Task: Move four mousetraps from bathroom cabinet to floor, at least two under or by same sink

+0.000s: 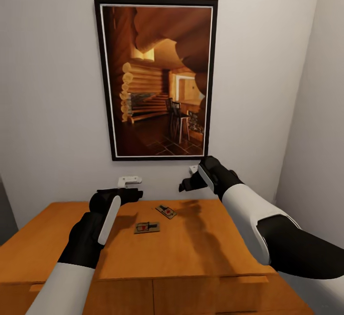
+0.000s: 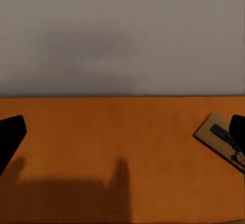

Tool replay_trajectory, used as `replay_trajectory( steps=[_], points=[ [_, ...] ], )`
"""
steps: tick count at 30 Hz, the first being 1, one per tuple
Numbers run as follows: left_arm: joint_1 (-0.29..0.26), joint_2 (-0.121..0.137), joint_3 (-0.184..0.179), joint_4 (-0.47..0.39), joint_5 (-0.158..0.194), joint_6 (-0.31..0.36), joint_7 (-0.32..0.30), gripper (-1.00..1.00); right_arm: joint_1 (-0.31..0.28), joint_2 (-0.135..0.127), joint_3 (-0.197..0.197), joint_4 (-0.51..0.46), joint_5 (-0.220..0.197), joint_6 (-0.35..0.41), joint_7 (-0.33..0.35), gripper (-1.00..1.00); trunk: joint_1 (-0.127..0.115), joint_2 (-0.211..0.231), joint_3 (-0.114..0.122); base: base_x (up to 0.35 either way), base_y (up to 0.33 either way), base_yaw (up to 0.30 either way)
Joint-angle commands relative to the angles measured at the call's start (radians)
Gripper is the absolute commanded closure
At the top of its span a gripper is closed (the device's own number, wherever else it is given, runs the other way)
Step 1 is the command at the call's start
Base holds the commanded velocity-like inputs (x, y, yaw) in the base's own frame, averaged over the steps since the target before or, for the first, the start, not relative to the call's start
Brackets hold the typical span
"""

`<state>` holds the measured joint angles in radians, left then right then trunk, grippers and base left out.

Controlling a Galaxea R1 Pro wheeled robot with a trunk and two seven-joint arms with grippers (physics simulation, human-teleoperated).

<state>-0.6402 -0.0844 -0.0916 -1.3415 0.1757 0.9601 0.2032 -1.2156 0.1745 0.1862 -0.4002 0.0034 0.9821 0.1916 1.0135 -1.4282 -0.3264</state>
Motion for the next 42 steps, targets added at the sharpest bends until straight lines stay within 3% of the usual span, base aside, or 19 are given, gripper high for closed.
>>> replay_trajectory(
  steps=[1, 14, 34, 42],
  points=[
    [-0.001, 0.000, -0.001, -0.001, 0.010, 0.003, 0.010, -1.00, -0.001, 0.000, 0.003, -0.001, 0.000, 0.005, 0.000, -1.00, 0.000, -0.001, -0.001, 0.000, 0.000, 0.266],
    [0.000, -0.001, -0.002, -0.002, 0.010, 0.004, 0.010, -1.00, -0.001, 0.000, 0.003, -0.003, 0.004, 0.050, -0.006, -1.00, 0.000, -0.001, 0.005, 0.000, 0.000, 0.226],
    [0.000, -0.002, -0.002, -0.001, 0.009, 0.004, 0.010, -1.00, -0.001, 0.000, 0.004, -0.003, 0.015, 0.057, -0.009, -1.00, 0.000, -0.001, 0.005, 0.001, 0.000, 0.012],
    [-0.001, -0.002, -0.002, -0.001, 0.010, 0.002, 0.010, -1.00, -0.001, 0.000, 0.005, -0.003, 0.015, 0.061, -0.008, -1.00, 0.000, -0.001, 0.005, 0.162, 0.000, 0.000]
  ],
)
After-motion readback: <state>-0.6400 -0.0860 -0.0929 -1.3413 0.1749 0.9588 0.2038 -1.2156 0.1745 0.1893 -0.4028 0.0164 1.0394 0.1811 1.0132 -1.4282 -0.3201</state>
